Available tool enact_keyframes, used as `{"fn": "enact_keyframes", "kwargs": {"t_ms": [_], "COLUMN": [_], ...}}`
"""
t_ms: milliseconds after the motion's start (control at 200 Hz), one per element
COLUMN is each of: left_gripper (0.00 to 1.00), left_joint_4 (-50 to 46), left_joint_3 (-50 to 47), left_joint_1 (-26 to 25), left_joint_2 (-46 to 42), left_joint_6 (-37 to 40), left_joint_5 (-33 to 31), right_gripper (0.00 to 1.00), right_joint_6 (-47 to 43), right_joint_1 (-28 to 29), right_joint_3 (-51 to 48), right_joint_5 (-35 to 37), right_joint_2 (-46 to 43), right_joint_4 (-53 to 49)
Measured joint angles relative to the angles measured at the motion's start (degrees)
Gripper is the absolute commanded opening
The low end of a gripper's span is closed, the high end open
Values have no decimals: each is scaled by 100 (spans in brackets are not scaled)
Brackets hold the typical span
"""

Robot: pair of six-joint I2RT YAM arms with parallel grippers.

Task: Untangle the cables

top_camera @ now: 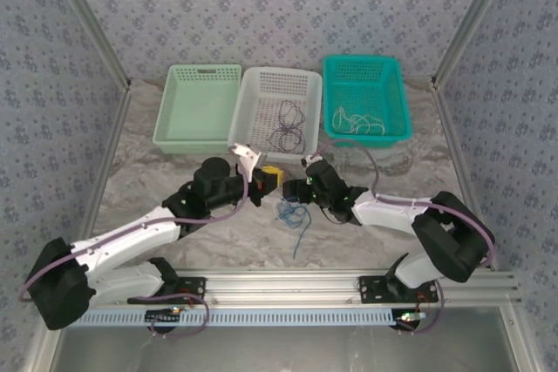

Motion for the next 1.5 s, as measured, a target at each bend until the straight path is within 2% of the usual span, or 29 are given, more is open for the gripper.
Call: {"fn": "enact_keyframes", "kwargs": {"t_ms": [255,475,715,890,1004,1189,1279,1344,1444,1499], "left_gripper": [0,0,0,0,0,0,0,0,0,0], "left_joint_4": [-538,-986,-1451,-1591,-1740,-1906,-2011,-2076,-2100,-2094], "left_joint_3": [509,931,1932,2699,3165,3480,3558,3639,3836,3943], "left_joint_1": [173,538,885,1322,1502,1526,1641,1770,1930,1963], "left_joint_2": [-656,-761,-352,142,461,629,634,638,713,789], "left_joint_6": [365,645,1121,1340,1434,1611,1663,1676,1674,1674], "left_joint_5": [-258,-363,-372,-234,-42,105,105,111,175,214], "right_gripper": [72,73,73,72,60,25,14,16,29,41], "right_joint_6": [0,4,44,127,190,256,304,310,297,304], "right_joint_1": [0,-4,-17,-44,-81,-195,-243,-262,-262,-256], "right_joint_3": [-168,-466,-627,-780,-876,-1016,-1069,-1095,-1099,-1099], "right_joint_5": [188,258,295,313,330,468,590,627,586,542], "right_joint_2": [37,-79,-160,-236,-273,-293,-299,-302,-310,-319], "right_joint_4": [-503,-553,-382,-205,-92,-20,-11,-4,26,59]}}
